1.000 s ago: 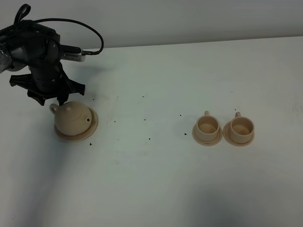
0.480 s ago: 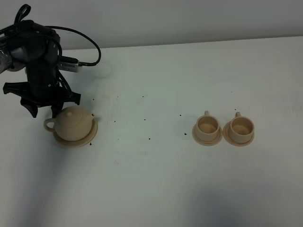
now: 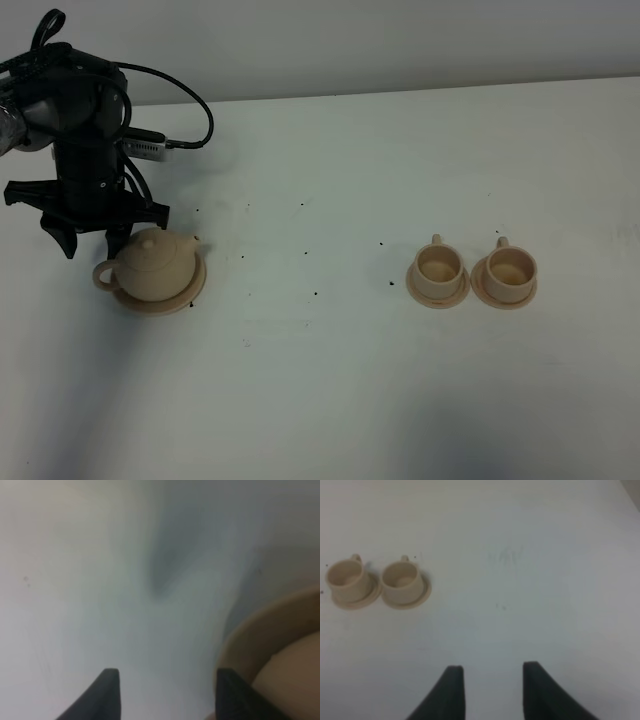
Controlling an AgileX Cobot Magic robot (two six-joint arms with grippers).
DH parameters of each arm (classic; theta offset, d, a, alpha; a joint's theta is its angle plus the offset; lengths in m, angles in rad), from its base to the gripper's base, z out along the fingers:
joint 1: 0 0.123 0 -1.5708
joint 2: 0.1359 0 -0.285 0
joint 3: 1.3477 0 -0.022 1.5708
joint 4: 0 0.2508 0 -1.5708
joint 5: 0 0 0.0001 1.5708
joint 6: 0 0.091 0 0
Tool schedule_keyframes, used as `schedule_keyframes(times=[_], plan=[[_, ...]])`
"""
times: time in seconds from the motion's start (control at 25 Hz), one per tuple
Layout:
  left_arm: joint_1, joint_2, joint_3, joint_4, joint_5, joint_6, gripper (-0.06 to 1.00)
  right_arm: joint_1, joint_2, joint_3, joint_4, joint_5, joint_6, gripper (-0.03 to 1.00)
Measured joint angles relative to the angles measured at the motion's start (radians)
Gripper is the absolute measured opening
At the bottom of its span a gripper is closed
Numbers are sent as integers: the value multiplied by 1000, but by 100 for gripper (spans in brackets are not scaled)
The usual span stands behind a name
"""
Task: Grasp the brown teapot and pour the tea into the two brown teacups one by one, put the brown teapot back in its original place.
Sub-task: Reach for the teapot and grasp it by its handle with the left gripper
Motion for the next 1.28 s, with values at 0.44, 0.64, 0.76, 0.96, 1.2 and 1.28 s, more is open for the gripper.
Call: schedule_keyframes(times=[0.44, 0.64, 0.76, 0.96, 1.2, 1.28], plan=[[-2, -60, -12, 19, -36, 43, 48, 0, 0, 0, 0, 0, 0, 31], [-2, -113, -12, -23, 10, 252, 48, 0, 0, 0, 0, 0, 0, 31], [-2, -144, -13, -92, 17, 479, 48, 0, 0, 0, 0, 0, 0, 31], [-2, -181, -13, -248, 17, 791, 47, 0, 0, 0, 1, 0, 0, 31], [-2, -184, 18, -319, 17, 979, 41, 0, 0, 0, 1, 0, 0, 31], [-2, -185, 50, -314, 17, 1008, 40, 0, 0, 0, 1, 0, 0, 31]])
